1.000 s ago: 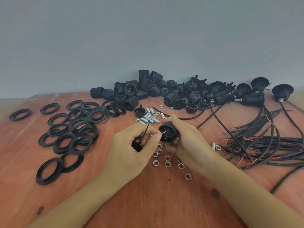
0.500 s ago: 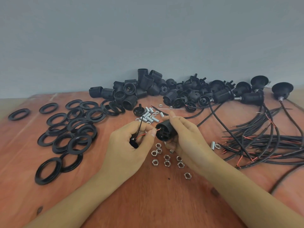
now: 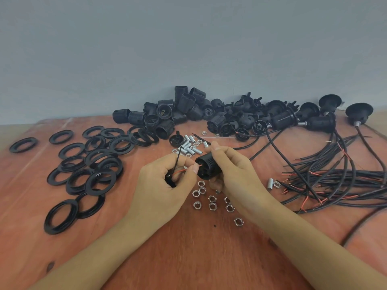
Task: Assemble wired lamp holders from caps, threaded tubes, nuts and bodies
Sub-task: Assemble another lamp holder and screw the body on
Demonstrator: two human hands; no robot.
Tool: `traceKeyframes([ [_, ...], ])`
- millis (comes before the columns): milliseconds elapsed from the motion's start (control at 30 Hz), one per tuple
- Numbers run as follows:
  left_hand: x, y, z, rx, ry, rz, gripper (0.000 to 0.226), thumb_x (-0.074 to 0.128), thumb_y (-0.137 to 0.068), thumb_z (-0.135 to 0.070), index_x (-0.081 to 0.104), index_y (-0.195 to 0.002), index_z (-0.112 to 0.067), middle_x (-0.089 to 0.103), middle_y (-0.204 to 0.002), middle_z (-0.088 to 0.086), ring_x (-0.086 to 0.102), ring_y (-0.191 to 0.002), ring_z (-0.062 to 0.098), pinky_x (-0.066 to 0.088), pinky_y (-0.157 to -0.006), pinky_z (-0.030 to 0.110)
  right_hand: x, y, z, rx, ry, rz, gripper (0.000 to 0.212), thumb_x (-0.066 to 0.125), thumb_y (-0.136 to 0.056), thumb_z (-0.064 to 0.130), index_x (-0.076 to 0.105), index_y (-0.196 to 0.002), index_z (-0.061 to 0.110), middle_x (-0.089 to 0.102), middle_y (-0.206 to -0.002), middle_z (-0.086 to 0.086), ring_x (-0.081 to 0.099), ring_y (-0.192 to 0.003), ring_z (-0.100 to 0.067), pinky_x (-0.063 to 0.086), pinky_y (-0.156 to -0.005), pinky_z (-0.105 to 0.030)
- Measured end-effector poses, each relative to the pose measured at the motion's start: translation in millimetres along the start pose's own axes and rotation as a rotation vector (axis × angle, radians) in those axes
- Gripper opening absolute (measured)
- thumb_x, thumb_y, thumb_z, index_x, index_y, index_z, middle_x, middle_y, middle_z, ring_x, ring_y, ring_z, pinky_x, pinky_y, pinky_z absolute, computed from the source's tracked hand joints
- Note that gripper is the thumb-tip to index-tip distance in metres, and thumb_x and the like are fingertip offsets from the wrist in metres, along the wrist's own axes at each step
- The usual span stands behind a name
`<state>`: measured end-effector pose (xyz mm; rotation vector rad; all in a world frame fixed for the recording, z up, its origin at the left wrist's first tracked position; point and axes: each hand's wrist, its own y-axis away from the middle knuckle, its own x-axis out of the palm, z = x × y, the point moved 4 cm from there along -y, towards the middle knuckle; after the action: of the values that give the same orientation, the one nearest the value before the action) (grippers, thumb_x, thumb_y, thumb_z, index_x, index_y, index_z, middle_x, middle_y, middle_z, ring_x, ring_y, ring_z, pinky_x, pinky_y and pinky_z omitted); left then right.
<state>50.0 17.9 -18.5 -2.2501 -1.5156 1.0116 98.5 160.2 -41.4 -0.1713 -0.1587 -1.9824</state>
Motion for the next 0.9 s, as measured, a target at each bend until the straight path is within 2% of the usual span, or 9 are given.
traceKeyframes([
  [100,0.0,0.0,-0.1,-0.006,0.002,0.004,0.006,0.066,-0.084,-0.027,0.068,-0.079,-0.028,0.043,-0.052,-0.013,0.050,-0.049,0.011,0.053,-0.056,0.043,-0.2,0.7,2.0,-0.044,0.006,-0.010,0.028,0.055,-0.096,0.038,0.064,-0.094,0.012,0.061,-0.064,0.005,0.049,-0.050,-0.008,0.039,-0.047,-0.020],
  [200,0.3,-0.1,1.1,0.012,-0.028,0.010,0.006,0.066,-0.085,-0.026,0.069,-0.080,-0.025,0.043,-0.053,-0.013,0.046,-0.050,0.005,0.055,-0.057,0.038,-1.6,0.8,3.6,-0.118,0.068,-0.031,0.023,0.059,-0.094,0.040,0.066,-0.092,0.018,0.064,-0.067,0.008,0.053,-0.056,-0.008,0.041,-0.052,-0.019],
  [300,0.0,0.2,2.0,0.031,-0.051,0.016,0.008,0.064,-0.087,-0.027,0.065,-0.080,-0.029,0.045,-0.055,-0.013,0.046,-0.051,0.006,0.046,-0.055,0.019,-0.8,1.4,6.0,-0.202,0.111,-0.011,0.020,0.059,-0.095,0.035,0.069,-0.090,0.019,0.066,-0.070,0.009,0.055,-0.055,0.001,0.042,-0.055,-0.011],
  [333,0.8,0.6,1.4,0.035,-0.053,0.025,0.008,0.062,-0.088,-0.027,0.064,-0.081,-0.031,0.049,-0.057,-0.013,0.049,-0.052,0.007,0.045,-0.055,0.017,-0.4,1.8,6.8,-0.223,0.114,-0.007,0.018,0.060,-0.095,0.034,0.070,-0.089,0.020,0.066,-0.070,0.009,0.055,-0.056,0.001,0.042,-0.055,-0.011],
  [467,4.8,4.3,0.3,0.044,-0.010,0.048,0.007,0.058,-0.091,-0.024,0.060,-0.086,-0.028,0.063,-0.073,-0.008,0.061,-0.059,0.015,0.052,-0.056,0.028,0.7,4.2,8.5,-0.299,0.105,-0.019,0.015,0.062,-0.094,0.030,0.073,-0.090,0.021,0.065,-0.070,0.010,0.056,-0.060,-0.001,0.043,-0.055,-0.011],
  [600,5.7,5.4,-1.8,0.079,-0.054,0.038,0.007,0.057,-0.091,-0.022,0.059,-0.087,-0.027,0.063,-0.070,-0.006,0.060,-0.056,0.016,0.046,-0.051,0.018,2.5,7.2,10.1,-0.335,0.089,-0.026,0.014,0.062,-0.095,0.025,0.071,-0.090,0.016,0.064,-0.067,0.010,0.056,-0.056,0.000,0.043,-0.052,-0.011],
  [733,4.3,2.6,-1.2,0.074,-0.066,0.028,0.008,0.057,-0.091,-0.023,0.058,-0.086,-0.030,0.064,-0.067,-0.004,0.062,-0.054,0.017,0.048,-0.051,0.029,2.5,7.8,13.3,-0.326,0.037,-0.039,0.017,0.061,-0.094,0.026,0.070,-0.091,0.011,0.065,-0.069,0.008,0.057,-0.057,-0.002,0.043,-0.053,-0.011],
  [800,2.7,1.5,-1.5,0.074,-0.070,0.027,0.010,0.057,-0.091,-0.025,0.057,-0.085,-0.033,0.063,-0.069,-0.008,0.060,-0.052,0.014,0.047,-0.049,0.026,3.0,8.5,14.8,-0.326,0.033,-0.044,0.021,0.060,-0.093,0.029,0.070,-0.091,0.011,0.064,-0.069,0.007,0.056,-0.057,-0.002,0.043,-0.052,-0.010],
  [900,1.9,1.8,-2.2,0.083,-0.074,0.037,0.010,0.058,-0.091,-0.024,0.058,-0.086,-0.033,0.063,-0.069,-0.008,0.057,-0.050,0.010,0.042,-0.047,0.016,4.2,10.7,16.2,-0.350,0.080,-0.040,0.015,0.061,-0.094,0.025,0.070,-0.093,0.013,0.066,-0.071,0.007,0.059,-0.061,-0.003,0.046,-0.056,-0.013],
])
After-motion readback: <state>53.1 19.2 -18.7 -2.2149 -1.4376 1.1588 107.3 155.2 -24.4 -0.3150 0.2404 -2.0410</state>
